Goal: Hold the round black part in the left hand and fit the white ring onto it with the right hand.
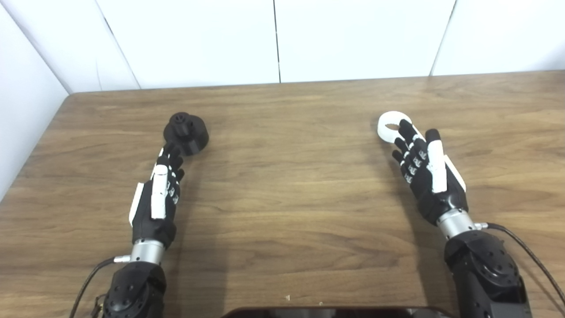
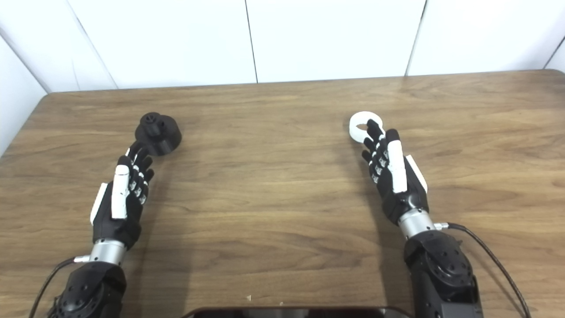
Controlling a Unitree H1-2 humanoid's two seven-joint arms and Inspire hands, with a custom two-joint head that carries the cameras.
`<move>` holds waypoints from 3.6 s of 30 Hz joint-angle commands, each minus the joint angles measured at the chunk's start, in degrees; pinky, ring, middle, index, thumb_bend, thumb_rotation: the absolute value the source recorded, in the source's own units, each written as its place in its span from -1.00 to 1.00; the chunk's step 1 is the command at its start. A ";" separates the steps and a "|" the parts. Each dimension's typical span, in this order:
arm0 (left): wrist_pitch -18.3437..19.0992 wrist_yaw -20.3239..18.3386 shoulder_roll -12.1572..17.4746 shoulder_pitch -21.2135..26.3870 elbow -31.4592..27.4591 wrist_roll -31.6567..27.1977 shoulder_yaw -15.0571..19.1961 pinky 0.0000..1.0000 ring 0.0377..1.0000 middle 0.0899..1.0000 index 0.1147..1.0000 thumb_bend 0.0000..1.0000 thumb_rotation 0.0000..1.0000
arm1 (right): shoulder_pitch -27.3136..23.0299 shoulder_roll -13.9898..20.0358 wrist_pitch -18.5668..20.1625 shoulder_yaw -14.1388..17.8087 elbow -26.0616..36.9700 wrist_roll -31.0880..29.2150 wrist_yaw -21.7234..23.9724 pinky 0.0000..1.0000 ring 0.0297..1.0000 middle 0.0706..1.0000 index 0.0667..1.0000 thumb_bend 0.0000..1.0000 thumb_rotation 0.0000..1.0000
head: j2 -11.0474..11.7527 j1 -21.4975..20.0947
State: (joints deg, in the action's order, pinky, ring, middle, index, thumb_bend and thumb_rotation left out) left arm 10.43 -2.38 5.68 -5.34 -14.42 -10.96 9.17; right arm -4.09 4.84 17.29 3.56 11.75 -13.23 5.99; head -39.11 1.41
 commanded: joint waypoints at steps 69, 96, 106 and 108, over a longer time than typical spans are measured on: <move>4.25 -11.51 35.16 26.63 17.62 38.48 -15.35 0.98 1.00 1.00 0.90 1.00 -0.46 | -3.22 0.09 -1.84 -0.83 -0.32 1.14 0.32 1.00 1.00 0.93 0.87 0.30 1.00 | 1.43 1.33; 5.03 -13.42 31.91 32.99 25.03 42.01 -18.37 1.00 1.00 1.00 0.83 1.00 -0.42 | -2.73 0.42 -1.61 -0.61 0.23 1.41 0.25 1.00 1.00 0.90 0.88 0.29 1.00 | 1.37 1.11; 5.45 -13.72 30.78 33.73 25.24 43.67 -19.52 1.00 1.00 1.00 0.81 1.00 -0.39 | -2.65 0.86 -1.87 -0.48 0.31 0.89 0.66 1.00 1.00 0.91 0.90 0.32 1.00 | 1.16 1.02; 5.58 -13.87 30.74 33.81 25.23 43.83 -19.70 1.00 1.00 1.00 0.79 1.00 -0.39 | -2.63 0.90 -1.90 -0.41 0.35 0.97 0.53 1.00 1.00 0.90 0.89 0.32 1.00 | 1.12 1.16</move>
State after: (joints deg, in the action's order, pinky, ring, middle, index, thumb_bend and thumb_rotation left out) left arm 15.63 -16.64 34.85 24.87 11.87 31.67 -11.07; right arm -5.26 5.50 17.23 2.88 9.94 -12.00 6.12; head -37.97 2.55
